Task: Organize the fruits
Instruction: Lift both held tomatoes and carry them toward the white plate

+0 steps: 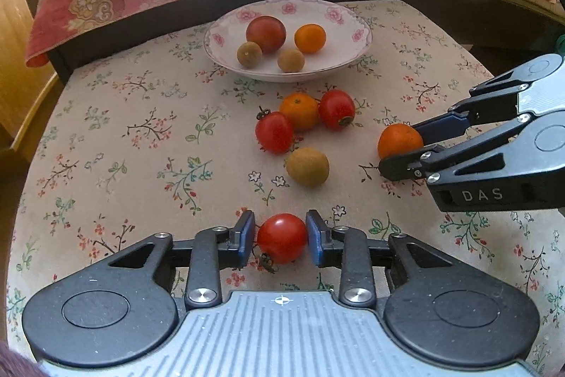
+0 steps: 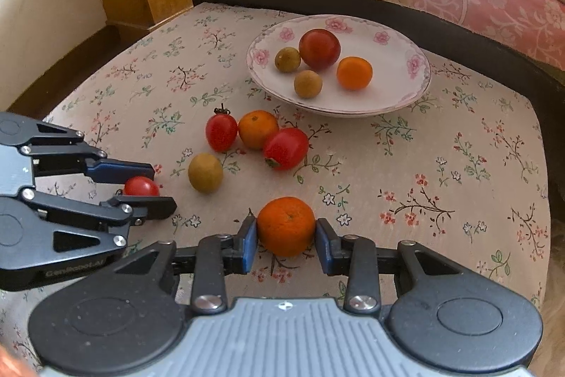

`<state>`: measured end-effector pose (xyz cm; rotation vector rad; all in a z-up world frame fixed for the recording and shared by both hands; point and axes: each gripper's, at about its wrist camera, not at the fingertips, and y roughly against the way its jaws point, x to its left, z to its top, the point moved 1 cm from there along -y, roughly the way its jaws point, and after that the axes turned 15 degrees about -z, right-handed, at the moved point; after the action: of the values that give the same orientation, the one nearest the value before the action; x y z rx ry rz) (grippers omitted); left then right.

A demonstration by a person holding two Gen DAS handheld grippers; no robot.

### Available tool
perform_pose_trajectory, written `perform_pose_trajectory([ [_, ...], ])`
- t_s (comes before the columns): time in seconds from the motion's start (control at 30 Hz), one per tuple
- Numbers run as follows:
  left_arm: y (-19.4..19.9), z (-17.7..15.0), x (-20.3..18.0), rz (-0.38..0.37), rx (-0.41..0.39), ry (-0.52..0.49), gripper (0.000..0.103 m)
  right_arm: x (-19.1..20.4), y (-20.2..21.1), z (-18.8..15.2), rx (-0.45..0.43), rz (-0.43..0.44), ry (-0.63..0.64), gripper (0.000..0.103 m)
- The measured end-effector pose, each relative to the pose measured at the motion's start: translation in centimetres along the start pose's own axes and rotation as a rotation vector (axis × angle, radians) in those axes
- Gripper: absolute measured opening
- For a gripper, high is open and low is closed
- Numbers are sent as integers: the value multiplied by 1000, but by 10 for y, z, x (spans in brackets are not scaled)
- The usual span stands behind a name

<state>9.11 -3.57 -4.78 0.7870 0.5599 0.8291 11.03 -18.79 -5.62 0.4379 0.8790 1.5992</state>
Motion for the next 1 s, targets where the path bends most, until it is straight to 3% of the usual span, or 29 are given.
perform_pose_trajectory([
  [0.17,3,-3,-1,12,3,1,52,2,0,0,-2,-6,12,39],
  [0.53,6,-7,-1,7,-8,-4,58,-2,2,-4,-6,23,13,44],
  [1.0,9,-11,-13,-27,5,-27,56,-6,2,-4,-14,30,1,44],
])
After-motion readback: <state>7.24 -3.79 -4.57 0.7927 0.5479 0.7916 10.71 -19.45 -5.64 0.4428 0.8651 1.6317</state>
